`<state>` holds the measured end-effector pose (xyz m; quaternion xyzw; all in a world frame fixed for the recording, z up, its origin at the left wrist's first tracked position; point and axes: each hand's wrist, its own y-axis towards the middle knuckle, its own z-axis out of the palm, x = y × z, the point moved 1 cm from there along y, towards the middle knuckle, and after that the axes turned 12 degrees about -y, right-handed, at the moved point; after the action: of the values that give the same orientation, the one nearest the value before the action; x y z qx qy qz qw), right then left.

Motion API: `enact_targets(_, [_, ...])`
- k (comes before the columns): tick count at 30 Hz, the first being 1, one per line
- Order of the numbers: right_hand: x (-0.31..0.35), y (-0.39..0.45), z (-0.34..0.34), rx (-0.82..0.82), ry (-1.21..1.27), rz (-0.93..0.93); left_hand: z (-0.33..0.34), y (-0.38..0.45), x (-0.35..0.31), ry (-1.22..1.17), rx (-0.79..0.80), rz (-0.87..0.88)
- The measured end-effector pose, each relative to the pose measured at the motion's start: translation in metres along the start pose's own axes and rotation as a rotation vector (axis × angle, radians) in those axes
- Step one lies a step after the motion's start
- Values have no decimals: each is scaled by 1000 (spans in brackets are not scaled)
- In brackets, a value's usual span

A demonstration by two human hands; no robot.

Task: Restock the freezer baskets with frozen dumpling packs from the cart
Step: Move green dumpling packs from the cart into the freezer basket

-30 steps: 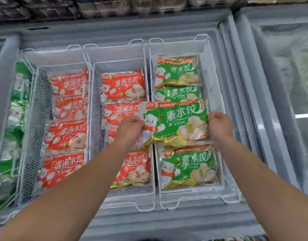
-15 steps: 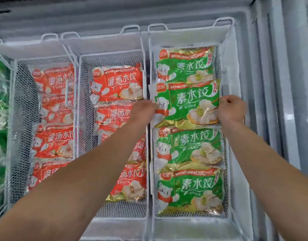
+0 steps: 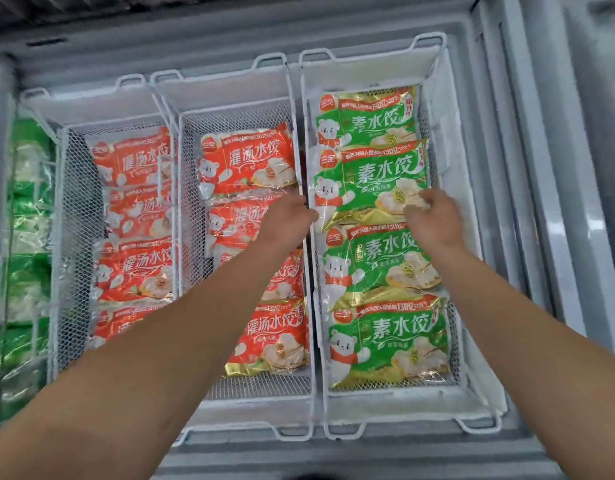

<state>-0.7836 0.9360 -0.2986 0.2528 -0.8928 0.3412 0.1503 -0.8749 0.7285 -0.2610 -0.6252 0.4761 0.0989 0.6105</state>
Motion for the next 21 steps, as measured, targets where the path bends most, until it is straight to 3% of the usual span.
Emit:
enact_targets(9, [-12,-149,-1,-118,-28,-188,-36,-114,38,159,106,177])
enact_targets(21, [-107,-334,21,-265,-30,-71,-52,-231,117,348,294,421])
